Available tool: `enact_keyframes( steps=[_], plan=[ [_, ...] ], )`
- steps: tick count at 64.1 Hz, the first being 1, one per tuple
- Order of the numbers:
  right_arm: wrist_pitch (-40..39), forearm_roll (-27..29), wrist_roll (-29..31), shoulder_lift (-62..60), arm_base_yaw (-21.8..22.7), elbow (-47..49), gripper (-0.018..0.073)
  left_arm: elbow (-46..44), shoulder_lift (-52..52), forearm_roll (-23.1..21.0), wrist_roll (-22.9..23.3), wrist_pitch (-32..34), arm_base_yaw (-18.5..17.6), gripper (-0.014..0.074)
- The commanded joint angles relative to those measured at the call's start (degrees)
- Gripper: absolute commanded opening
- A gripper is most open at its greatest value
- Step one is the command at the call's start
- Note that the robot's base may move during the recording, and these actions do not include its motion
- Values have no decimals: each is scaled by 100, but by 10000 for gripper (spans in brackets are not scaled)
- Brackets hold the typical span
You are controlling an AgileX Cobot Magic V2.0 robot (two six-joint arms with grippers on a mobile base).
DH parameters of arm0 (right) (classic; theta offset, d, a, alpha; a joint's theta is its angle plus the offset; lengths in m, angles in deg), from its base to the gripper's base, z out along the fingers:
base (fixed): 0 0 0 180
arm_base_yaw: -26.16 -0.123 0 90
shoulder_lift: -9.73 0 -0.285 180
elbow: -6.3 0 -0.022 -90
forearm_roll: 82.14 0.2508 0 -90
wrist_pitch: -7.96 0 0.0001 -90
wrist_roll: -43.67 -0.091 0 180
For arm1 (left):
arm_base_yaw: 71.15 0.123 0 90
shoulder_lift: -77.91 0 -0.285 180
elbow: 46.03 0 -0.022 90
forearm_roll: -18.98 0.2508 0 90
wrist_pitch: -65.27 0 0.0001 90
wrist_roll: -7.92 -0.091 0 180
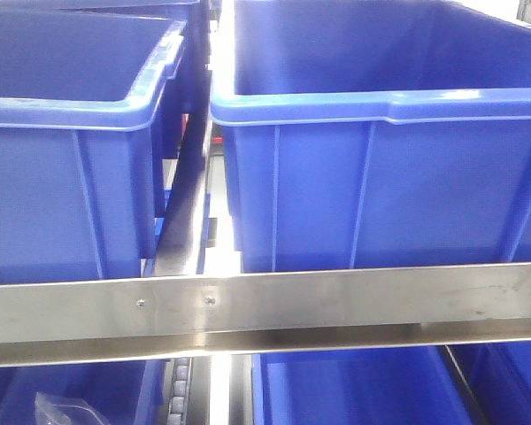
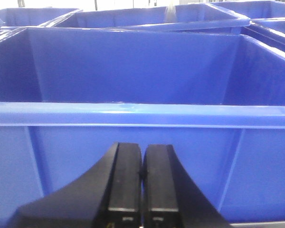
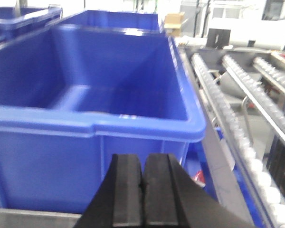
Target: Place green plate on second shelf with right arm
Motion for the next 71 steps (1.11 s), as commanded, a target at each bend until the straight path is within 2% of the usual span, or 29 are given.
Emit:
enact_keyframes(
  steps=[1,71],
  plan=[
    [-567,36,58,-109,44,98,48,227,84,0,9,465,-31,130],
    [-548,157,-55,-109,44,98,48,227,84,0,9,465,-31,130]
  ],
)
